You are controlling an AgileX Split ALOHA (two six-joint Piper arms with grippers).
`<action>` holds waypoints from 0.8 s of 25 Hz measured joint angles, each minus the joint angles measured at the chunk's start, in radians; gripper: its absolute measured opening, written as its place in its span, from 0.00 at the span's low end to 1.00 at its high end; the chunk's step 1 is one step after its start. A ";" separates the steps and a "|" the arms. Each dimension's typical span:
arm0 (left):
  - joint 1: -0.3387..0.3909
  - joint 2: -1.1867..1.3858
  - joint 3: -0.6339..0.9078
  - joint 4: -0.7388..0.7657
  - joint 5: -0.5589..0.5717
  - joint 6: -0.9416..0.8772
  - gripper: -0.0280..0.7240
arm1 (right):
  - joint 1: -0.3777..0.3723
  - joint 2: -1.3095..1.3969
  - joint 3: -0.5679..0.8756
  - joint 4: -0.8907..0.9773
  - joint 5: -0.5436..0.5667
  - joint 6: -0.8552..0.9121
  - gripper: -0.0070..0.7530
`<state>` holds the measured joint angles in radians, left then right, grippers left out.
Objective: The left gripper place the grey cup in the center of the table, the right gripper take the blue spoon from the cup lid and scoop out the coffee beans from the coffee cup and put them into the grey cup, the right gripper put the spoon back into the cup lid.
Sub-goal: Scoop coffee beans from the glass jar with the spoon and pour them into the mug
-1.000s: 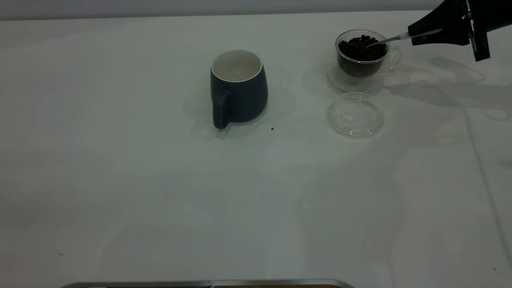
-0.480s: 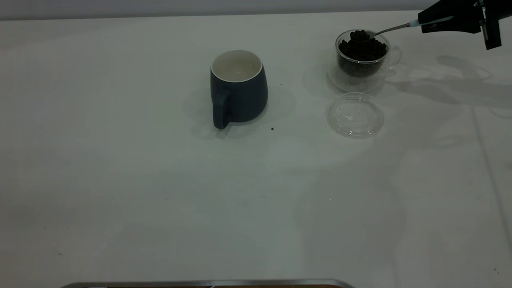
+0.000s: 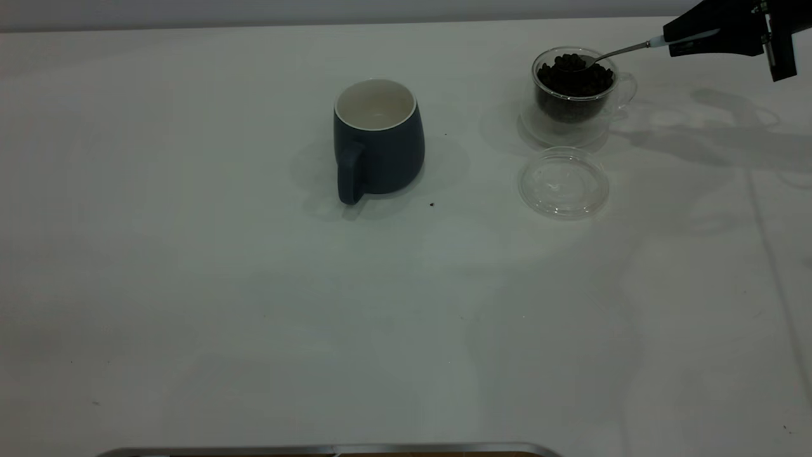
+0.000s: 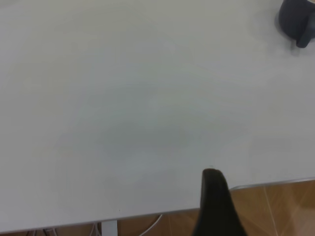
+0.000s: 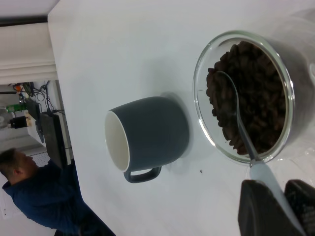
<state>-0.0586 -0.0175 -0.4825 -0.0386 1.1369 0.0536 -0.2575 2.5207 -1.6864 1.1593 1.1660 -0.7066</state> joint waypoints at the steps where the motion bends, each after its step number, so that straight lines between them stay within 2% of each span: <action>1: 0.000 0.000 0.000 0.000 0.000 0.000 0.79 | 0.000 0.000 0.000 0.000 0.000 0.001 0.14; 20: 0.000 0.000 0.000 0.000 0.000 0.000 0.79 | 0.009 0.000 0.000 0.067 0.001 -0.002 0.14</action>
<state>-0.0586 -0.0175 -0.4825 -0.0386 1.1369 0.0536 -0.2488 2.5207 -1.6864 1.2262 1.1669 -0.7084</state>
